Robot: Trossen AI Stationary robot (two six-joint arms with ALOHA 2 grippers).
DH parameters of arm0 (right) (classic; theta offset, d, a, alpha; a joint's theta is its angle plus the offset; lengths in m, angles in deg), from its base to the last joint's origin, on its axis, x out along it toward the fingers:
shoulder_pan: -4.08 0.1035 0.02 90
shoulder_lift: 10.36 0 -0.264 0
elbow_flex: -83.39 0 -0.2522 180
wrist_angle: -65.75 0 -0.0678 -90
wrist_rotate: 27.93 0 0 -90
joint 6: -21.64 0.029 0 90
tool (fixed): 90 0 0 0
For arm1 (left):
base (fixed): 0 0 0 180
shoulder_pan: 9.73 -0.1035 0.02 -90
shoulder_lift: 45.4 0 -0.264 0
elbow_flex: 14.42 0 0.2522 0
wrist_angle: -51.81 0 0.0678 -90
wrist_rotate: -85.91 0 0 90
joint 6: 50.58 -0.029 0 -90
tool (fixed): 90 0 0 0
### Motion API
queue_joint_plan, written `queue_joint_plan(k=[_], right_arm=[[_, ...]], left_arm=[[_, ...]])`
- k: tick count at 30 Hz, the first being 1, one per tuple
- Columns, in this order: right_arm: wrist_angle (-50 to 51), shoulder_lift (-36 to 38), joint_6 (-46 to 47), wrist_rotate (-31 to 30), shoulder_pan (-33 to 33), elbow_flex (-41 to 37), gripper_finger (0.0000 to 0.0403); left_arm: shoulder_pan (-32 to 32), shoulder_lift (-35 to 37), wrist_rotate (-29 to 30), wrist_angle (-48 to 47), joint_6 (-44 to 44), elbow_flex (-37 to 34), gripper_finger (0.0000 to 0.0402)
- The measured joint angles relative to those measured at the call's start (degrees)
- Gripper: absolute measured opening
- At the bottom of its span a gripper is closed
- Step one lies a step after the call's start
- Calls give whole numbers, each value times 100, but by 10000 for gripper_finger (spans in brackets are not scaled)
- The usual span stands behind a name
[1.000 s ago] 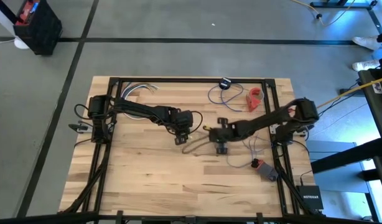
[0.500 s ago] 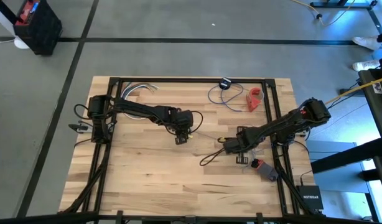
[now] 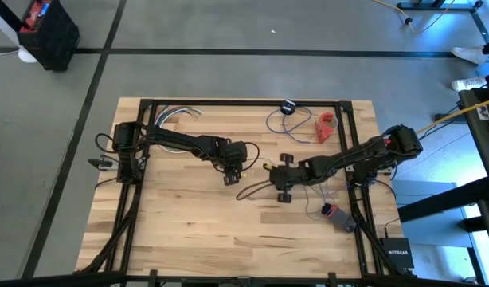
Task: Coil cords
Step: Uncoil the blue wire from the spool
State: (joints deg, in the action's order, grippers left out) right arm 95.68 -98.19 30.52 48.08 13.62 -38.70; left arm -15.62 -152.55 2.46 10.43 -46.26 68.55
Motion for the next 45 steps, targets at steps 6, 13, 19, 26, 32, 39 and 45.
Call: queue_joint_plan(k=[6, 13, 19, 26, 32, 39, 45], right_arm=[[-680, -38, -834, -283, -583, 5, 174], [-763, -393, -462, 335, -1642, 10, 162], [-1106, -919, -426, 865, -2090, 12, 140], [-1202, -1139, -547, 1039, -2157, 41, 76], [-781, -1143, -654, 833, -2098, 61, 14], [465, -860, -407, 213, -1385, 50, 7], [2205, -277, 285, 92, -551, -10, 4]], left_arm=[[0, 0, -7, -5, 0, 0, 4], [0, 0, -22, -3, 0, 0, 4], [0, -2, -22, 0, 0, 0, 4], [0, -2, -22, -5, 0, 2, 4], [0, -2, -22, -7, 0, 2, 4], [2, 6, -22, -17, -201, 11, 4], [24, 175, -26, -115, -166, 23, 4]])
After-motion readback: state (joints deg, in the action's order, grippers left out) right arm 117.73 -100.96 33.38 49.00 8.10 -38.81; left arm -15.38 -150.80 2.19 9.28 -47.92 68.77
